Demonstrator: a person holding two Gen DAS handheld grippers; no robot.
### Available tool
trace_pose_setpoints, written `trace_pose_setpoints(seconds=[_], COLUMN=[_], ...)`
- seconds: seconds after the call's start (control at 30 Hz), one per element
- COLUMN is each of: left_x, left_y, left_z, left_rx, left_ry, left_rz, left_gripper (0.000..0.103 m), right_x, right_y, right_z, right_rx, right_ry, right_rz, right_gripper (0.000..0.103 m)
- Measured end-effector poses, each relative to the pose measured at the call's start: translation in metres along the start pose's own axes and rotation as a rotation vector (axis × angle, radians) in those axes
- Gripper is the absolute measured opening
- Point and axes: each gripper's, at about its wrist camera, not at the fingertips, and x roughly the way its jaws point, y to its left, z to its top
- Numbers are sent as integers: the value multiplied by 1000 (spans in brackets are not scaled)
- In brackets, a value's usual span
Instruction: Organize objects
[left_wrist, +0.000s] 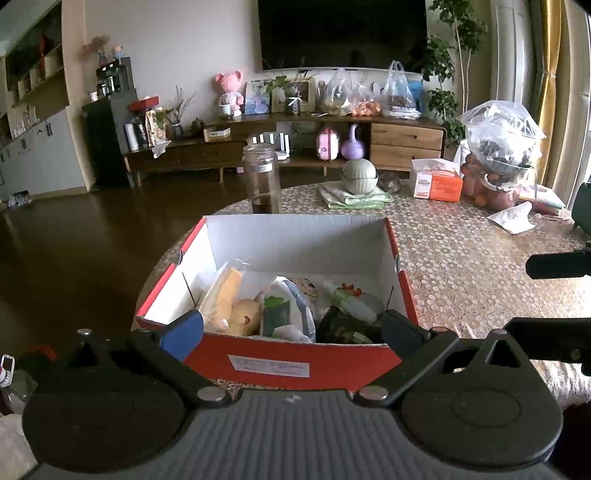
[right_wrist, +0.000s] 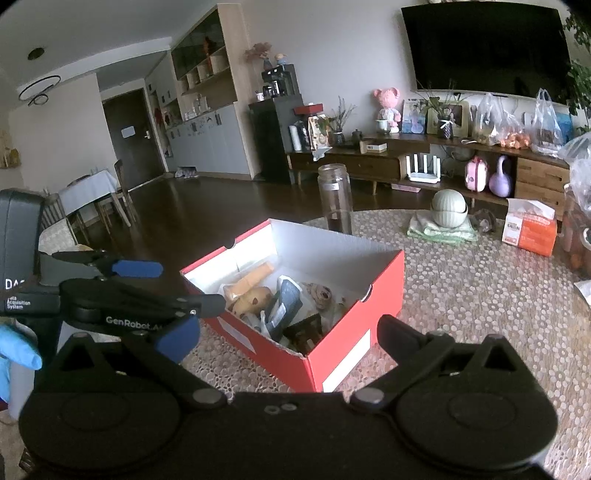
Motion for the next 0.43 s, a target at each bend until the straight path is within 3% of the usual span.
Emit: trace_pose_setpoints(seconds=[0.43], left_x=[2], left_y=[0], left_z=[-1], left_rx=[-5], left_ry=[3], left_rz=[12], left_gripper=[103], right_x=[-6], right_y=[-8], right_z=[-9], right_rx=[26], right_ry=[3], right_rz=[-13], right_gripper=[103])
